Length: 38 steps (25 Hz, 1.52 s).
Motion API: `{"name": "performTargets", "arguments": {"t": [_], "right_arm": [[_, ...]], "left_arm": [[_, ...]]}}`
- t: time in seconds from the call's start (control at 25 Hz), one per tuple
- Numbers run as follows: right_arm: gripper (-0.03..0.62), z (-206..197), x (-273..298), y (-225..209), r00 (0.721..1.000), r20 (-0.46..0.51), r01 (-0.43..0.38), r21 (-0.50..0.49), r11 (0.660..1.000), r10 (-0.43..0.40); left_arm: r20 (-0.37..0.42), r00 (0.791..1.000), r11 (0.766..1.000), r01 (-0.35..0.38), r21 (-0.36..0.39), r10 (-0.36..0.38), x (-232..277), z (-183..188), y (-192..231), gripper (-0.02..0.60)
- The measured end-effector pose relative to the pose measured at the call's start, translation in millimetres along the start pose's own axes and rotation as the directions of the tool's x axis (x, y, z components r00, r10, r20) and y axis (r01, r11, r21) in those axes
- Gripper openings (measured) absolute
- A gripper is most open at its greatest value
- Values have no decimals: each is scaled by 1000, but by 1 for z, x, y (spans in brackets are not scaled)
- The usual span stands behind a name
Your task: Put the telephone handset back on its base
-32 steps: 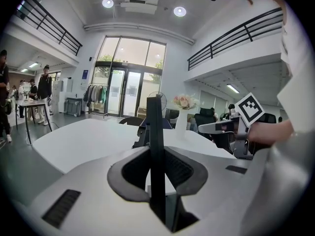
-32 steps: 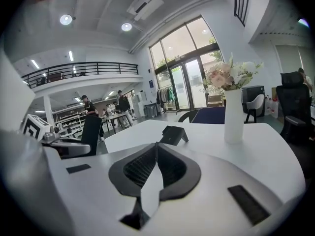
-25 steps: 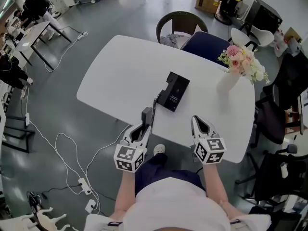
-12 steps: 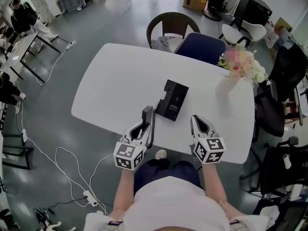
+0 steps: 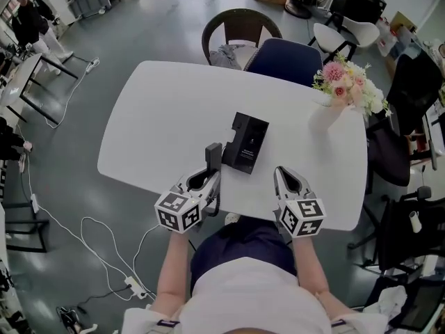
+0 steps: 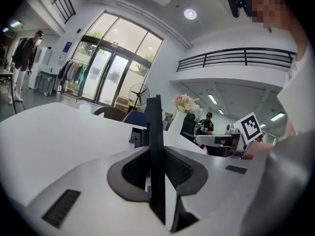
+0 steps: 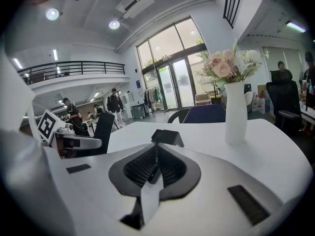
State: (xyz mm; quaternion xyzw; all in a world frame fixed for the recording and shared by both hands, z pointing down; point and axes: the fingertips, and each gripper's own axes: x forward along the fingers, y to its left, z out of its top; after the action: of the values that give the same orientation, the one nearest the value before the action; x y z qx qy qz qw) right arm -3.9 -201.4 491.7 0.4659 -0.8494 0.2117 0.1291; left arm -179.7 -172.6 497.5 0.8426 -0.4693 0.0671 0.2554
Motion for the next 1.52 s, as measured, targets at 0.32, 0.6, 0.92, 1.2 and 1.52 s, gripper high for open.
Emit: {"name": "performTargets", "arguments": {"t": [0.32,0.6,0.92,1.2,1.52], "right_arm": [[37,1,14,-5,999,-37,-11,-1,1000,11],[37,0,27,-12,996,-81,-31,1,1000,31],[38,2,37,-25,994,-104,-30,9,1000,31],[37,1,42,-37,991,-130,-27,21,999,30],[37,-5,47,-43,986,-160,-39,34,999,44]], "left_arm": [[-69,991,991,109,-74,-114,36,3,18,84],[-120,964,961,217,-171,-239,73,5,37,84],[-200,906,918,328,-223,-372,108,1,45,84],[-265,842,872,396,-287,-470,125,-9,45,84],[-294,773,810,445,-382,-563,134,-15,50,84]]}}
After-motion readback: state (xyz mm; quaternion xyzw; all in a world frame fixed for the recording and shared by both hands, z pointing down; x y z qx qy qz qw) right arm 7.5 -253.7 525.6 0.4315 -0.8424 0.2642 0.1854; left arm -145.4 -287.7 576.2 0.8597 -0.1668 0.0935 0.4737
